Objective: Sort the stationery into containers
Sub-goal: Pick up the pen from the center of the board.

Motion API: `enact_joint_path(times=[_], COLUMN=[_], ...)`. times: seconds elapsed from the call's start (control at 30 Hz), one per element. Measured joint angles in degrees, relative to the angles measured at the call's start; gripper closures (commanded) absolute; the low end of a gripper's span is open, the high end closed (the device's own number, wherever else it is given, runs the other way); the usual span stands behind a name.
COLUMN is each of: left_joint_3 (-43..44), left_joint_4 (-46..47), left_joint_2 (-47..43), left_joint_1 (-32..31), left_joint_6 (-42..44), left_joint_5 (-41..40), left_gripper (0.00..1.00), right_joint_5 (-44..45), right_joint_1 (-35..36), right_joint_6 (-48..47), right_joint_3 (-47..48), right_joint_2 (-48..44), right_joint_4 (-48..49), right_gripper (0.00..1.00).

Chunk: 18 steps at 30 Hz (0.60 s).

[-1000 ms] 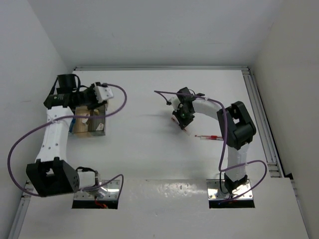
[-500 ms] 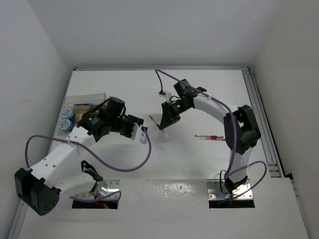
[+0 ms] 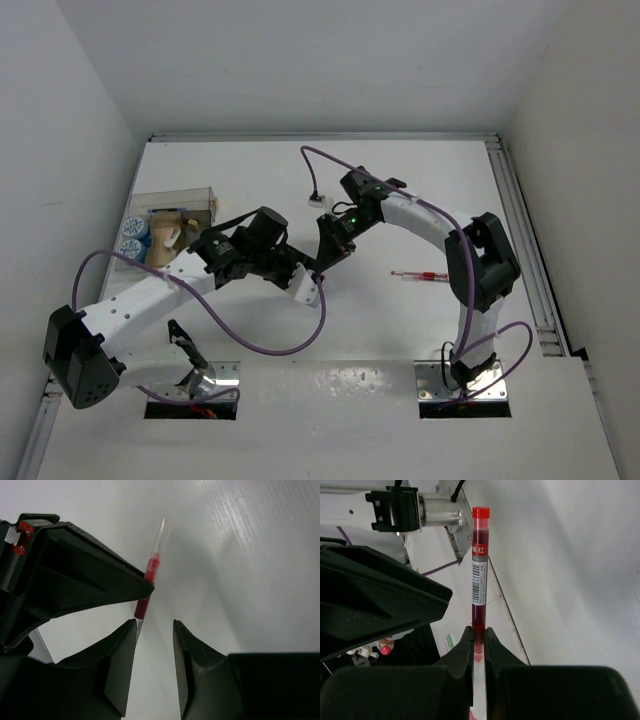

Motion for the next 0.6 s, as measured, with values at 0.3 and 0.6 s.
enact_joint_path(times=[0.3, 0.6], left_joint_3=[-0.57, -1.68], left_joint_4=[2.03, 1.95], left_joint_2=[0.57, 0.83], left_joint_1=[-0.39, -1.31], left_joint_6=[0.04, 0.07], left_joint_5=[-3.28, -3.34], left_gripper=[0.56, 0.59], right_joint_5=[-0.87, -1.38], right_joint_1=[1.25, 2.69], right_joint_6=[-3.23, -4.26], right_joint_3=[0.00, 0.00], right_joint_2=[0.00, 0.00], right_joint_4=[-4.07, -5.51], right_gripper=[1.00, 1.00])
